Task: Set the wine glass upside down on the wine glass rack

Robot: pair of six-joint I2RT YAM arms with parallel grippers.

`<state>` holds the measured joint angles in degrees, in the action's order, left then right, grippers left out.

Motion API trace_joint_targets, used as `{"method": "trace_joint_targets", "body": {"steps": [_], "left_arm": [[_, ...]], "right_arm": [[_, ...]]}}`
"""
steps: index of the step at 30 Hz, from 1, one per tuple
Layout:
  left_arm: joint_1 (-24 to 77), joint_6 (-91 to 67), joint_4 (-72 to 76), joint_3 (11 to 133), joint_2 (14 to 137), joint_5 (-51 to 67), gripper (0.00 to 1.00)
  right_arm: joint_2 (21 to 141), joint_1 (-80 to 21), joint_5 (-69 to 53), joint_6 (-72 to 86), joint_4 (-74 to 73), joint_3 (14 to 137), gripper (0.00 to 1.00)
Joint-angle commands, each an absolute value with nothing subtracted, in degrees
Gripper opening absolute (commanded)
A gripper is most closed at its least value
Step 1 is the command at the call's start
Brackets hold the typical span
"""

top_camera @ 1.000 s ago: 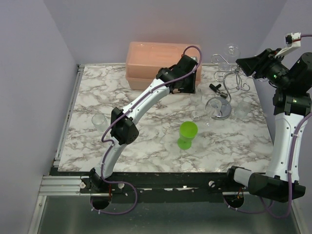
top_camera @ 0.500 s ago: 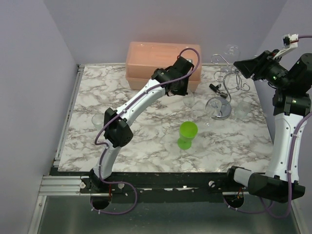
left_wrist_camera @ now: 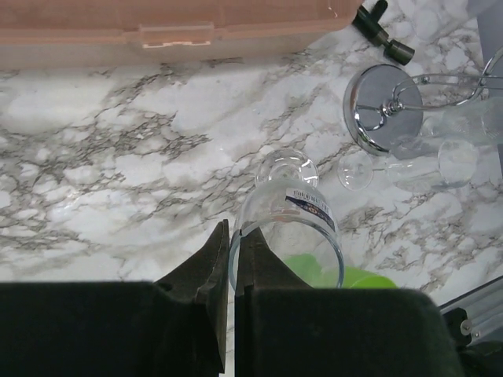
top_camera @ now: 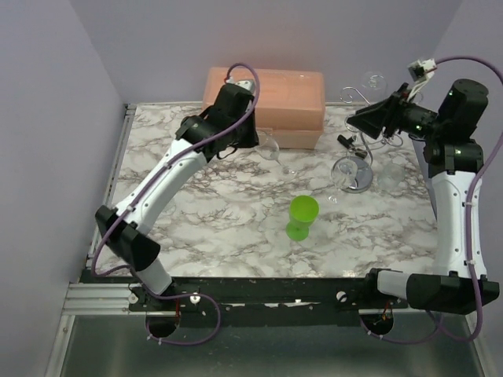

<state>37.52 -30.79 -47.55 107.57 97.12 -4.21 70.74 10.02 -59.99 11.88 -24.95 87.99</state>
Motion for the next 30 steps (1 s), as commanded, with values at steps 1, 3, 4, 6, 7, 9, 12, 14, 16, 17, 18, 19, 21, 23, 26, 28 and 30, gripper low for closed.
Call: {"method": "trace_joint_targets", "body": {"steps": [1,3,4,6,7,9,12,14,16,17,18,19,21,23,26,28,30], "left_arm": [[34.1,-34.2,-40.9,99.3,86.1,-1.9,0.02],[32.4,-35.8,-39.6,95.4,81.6,-0.7,0.02],[31.5,-36.7,-38.8,93.7,79.0,-0.1,0.02],[30.0,-38.6,-37.1,90.4,74.7,1.4,0.02],[29.5,-39.3,-36.9,89.0,72.9,1.6,0.02],[28.3,-40.6,-36.3,86.8,69.3,1.7,0.02],[26.7,-42.9,-35.3,83.2,63.7,1.7,0.02],[25.7,-44.3,-34.8,80.9,60.1,1.5,0.02],[25.2,-45.6,-34.4,79.4,57.1,0.9,0.02],[25.0,-46.0,-34.2,78.8,55.8,0.6,0.02],[24.9,-46.4,-34.1,78.4,54.8,0.5,0.02],[24.9,-46.7,-34.0,78.1,54.0,0.5,0.02],[24.8,-47.3,-33.9,77.9,52.8,0.4,0.02],[24.8,-48.1,-33.5,77.5,51.9,0.5,0.02],[24.8,-49.1,-32.4,77.3,51.0,0.9,0.02],[24.7,-49.6,-31.9,77.3,50.6,1.1,0.02],[24.7,-50.0,-31.5,77.3,50.2,1.2,0.02]], "right_arm": [[72.6,2.4,-60.9,3.0,-32.1,91.0,0.56],[73.6,-2.3,-59.5,0.8,-34.1,91.1,0.57],[74.3,-4.8,-58.7,0.6,-34.8,91.1,0.59],[75.7,-8.6,-57.2,0.6,-35.2,91.0,0.63],[76.6,-10.0,-56.6,1.0,-35.2,91.2,0.64],[78.4,-12.8,-55.0,2.8,-34.8,91.4,0.67],[80.7,-17.1,-51.4,5.3,-33.9,91.4,0.71],[82.0,-19.6,-47.4,7.2,-33.1,91.3,0.75],[82.9,-21.4,-43.3,10.3,-31.5,91.0,0.82],[83.3,-22.2,-41.3,12.4,-30.8,91.0,0.85],[83.8,-22.6,-40.2,13.9,-30.2,91.2,0.86],[84.5,-22.9,-39.2,15.3,-30.0,91.6,0.98],[86.0,-23.4,-38.2,17.6,-30.0,92.5,1.0],[87.3,-23.8,-39.2,19.0,-30.0,93.1,1.0],[88.4,-24.5,-41.1,21.4,-29.5,92.3,1.0],[88.6,-24.9,-42.5,22.9,-28.6,91.3,1.0],[88.8,-25.1,-43.0,24.0,-28.1,90.9,0.95]]}}
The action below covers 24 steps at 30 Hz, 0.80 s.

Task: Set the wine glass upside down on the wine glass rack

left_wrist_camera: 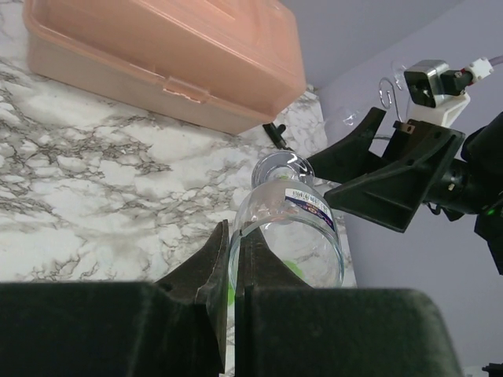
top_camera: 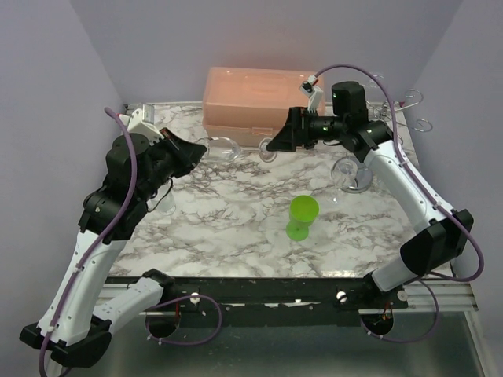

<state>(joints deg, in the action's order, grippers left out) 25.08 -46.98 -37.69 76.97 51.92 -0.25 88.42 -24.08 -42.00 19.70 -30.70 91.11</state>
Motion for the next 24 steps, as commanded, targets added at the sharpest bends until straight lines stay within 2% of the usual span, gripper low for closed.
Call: {"method": "trace_joint_targets", "body": {"steps": [1,10,14,16,19,24], "left_arm": [[24.7,-50.3,-31.3,77.3,50.0,1.2,0.02],[24.7,-52.7,-28.4,75.1,48.7,2.9,0.03],[24.6,-53.7,-27.5,74.4,47.7,3.6,0.05],[24.4,-54.1,-27.6,74.1,47.1,4.3,0.08],[23.6,-55.4,-27.1,72.9,45.9,6.4,0.22],[22.0,-56.9,-26.1,70.9,42.0,8.7,0.57]], "right_arm": [[88.9,-25.2,-43.3,24.3,-28.0,90.9,0.91],[89.7,-26.0,-46.2,27.8,-25.9,90.6,0.48],[89.7,-26.0,-46.7,28.5,-25.6,90.9,0.13],[89.6,-26.0,-46.5,28.3,-25.9,91.8,0.01],[89.1,-25.9,-44.0,25.9,-27.3,94.9,0.0],[88.3,-22.0,-41.8,21.9,-27.6,101.4,0.0]]}}
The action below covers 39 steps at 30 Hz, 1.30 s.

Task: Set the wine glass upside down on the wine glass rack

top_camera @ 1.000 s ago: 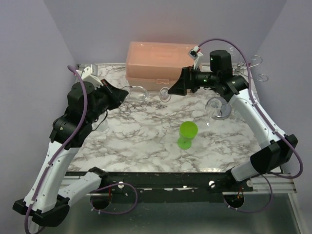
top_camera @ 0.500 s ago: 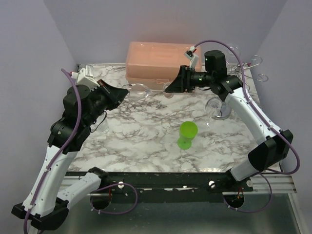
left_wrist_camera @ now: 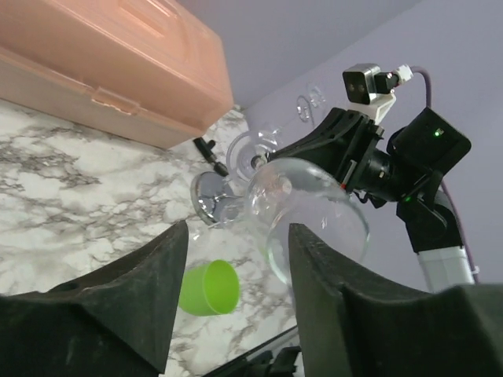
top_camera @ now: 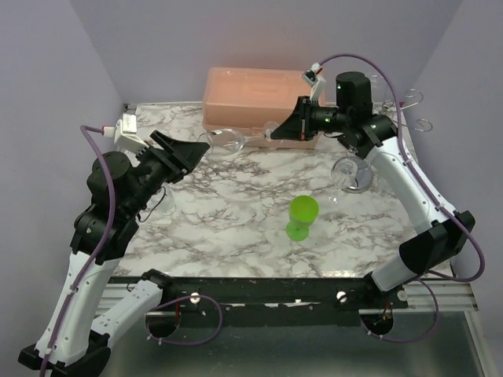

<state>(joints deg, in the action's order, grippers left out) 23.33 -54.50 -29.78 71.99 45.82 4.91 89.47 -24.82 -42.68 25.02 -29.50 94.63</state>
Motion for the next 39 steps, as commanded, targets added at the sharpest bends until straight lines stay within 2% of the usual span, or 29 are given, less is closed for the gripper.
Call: {"method": "trace_joint_targets", "body": {"steps": [1,7,12,20,24,32,39], "left_arm": [[21.8,-56.8,-26.4,70.8,41.1,8.7,0.63],[21.3,-52.2,-28.1,71.3,37.0,5.7,0.98],[21.0,-47.1,-31.2,71.4,37.2,3.4,0.99],[20.6,-44.2,-29.1,67.1,38.1,5.0,0.98],[20.0,-42.8,-28.1,66.0,38.8,6.6,0.99],[17.6,-40.3,-27.6,66.0,40.6,10.6,0.99],[14.3,-39.9,-26.3,64.6,41.5,15.2,0.98]], "right_arm": [[88.0,-20.8,-41.9,20.6,-27.8,102.6,0.0],[85.2,-15.7,-39.7,4.5,-31.2,109.1,0.0],[85.3,-11.2,-29.0,-8.4,-33.5,118.0,0.0],[87.3,-7.6,4.1,-20.1,-26.7,124.9,0.0],[89.8,-5.9,16.3,-24.3,-21.7,126.0,0.0],[95.9,-0.4,26.9,-34.7,-17.2,130.1,0.0],[99.4,1.6,29.4,-50.0,-10.4,128.1,0.0]]}}
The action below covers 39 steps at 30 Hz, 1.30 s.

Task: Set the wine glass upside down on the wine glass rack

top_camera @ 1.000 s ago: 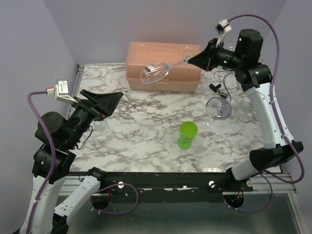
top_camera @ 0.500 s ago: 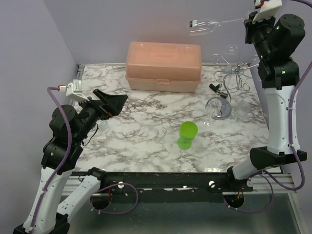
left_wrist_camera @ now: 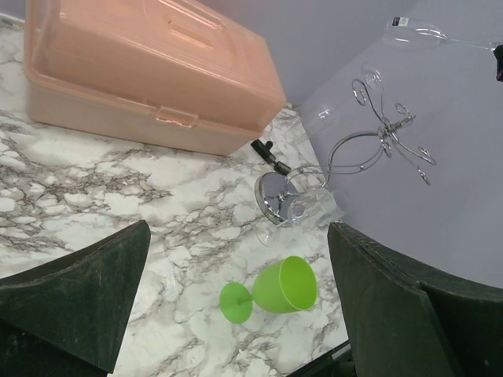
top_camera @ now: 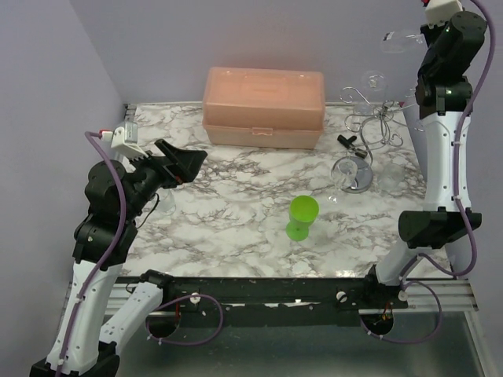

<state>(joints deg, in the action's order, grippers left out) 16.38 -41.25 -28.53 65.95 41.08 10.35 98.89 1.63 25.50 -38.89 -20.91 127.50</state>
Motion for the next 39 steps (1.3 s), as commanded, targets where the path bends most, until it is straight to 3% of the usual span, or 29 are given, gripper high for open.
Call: {"method": "trace_joint_targets", "body": {"steps": [1,11,39], "left_arm": [[13.9,-39.9,-26.1,64.4,41.6,15.9,0.98],[9.0,-40.3,-24.3,62.3,41.7,22.4,0.98],[5.3,-43.7,-21.4,57.7,40.5,27.0,0.98]], "right_arm": [[99.9,1.6,29.3,-52.2,-9.8,128.0,0.0],[99.5,1.6,21.9,-68.7,-10.7,120.3,0.0],[90.1,1.6,8.9,-80.1,-18.0,102.7,0.0]]}}
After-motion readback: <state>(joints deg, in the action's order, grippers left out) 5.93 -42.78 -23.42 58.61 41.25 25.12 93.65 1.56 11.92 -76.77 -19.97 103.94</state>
